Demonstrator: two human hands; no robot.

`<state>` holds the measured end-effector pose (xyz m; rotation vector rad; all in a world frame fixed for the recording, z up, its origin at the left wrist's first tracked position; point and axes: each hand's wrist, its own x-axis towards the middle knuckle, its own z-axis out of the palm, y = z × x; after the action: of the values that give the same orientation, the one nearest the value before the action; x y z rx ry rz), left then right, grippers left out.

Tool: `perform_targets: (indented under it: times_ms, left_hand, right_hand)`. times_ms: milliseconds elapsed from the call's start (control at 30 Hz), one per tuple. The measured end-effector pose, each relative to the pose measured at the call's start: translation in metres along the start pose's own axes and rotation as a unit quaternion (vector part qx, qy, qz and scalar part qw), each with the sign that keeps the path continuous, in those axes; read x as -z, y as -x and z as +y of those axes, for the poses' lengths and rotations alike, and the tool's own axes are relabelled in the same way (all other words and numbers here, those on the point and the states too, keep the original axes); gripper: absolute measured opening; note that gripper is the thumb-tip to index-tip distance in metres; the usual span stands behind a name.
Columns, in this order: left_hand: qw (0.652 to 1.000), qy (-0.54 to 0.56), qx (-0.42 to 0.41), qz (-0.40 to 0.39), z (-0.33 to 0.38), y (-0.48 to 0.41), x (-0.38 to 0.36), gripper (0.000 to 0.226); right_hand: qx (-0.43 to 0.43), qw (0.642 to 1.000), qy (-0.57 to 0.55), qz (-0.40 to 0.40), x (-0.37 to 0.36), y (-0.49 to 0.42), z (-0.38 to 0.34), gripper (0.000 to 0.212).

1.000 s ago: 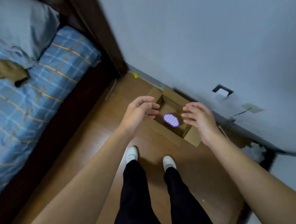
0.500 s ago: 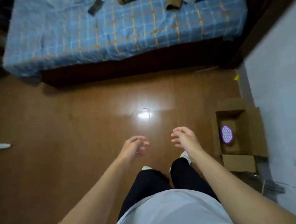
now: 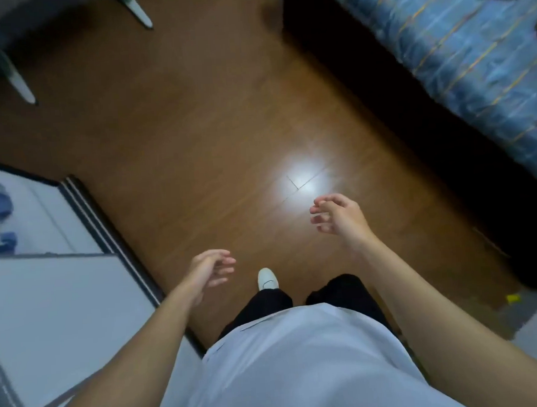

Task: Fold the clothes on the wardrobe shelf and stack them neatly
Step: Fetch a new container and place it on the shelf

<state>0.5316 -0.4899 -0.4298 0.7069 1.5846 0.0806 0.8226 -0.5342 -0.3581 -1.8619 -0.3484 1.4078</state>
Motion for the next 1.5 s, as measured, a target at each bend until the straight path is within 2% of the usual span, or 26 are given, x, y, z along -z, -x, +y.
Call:
perform_targets:
  times_ms: [100, 233, 400, 600, 767, 1000, 1167, 1333, 1500]
  left_hand:
    - [0.996, 0.081, 0.013, 0.029, -0.01, 0.003, 0.041, 0.021]
    - [0.986, 0.156, -0.007, 0.049, 0.015, -0.007, 0.076, 0.021]
    - [0.969, 0.231, -0.08, 0.049, 0.09, -0.031, 0.117, 0.021]
    - [0.955, 0.245, -0.151, 0.067, 0.191, -0.076, 0.174, 0.02]
    - [0.961, 0.245, -0.061, 0.114, 0.231, -0.114, 0.221, 0.022]
    - [0.955, 0.248, 0.06, 0.149, 0.217, -0.157, 0.28, 0.021]
    - [0.95, 0.246, 0.13, 0.145, 0.199, -0.186, 0.324, 0.023]
    - [0.942, 0.25, 0.174, 0.138, 0.223, -0.231, 0.385, 0.021]
    - [0.956, 0.244, 0.125, 0.106, 0.32, -0.289, 0.463, 0.022]
  right_hand:
    - [-0.027, 0.994, 0.105, -0.032, -0.038, -0.011, 0.005, 0.014]
    - [-0.049, 0.968, 0.243, -0.049, -0.063, -0.041, 0.005, 0.015]
    - [-0.099, 0.943, 0.315, -0.049, -0.078, -0.094, -0.009, 0.018]
    - [-0.125, 0.925, 0.355, -0.049, -0.108, -0.177, -0.048, 0.014]
    - [-0.136, 0.923, 0.353, -0.07, -0.181, -0.246, -0.122, 0.02]
    - [-0.031, 0.946, 0.259, -0.19, -0.363, -0.31, -0.29, 0.012]
    - [0.051, 0.94, 0.235, -0.24, -0.476, -0.345, -0.371, 0.013]
    - [0.058, 0.939, 0.26, -0.219, -0.548, -0.377, -0.41, 0.011]
    - [0.005, 0.938, 0.301, -0.17, -0.567, -0.409, -0.423, 0.011]
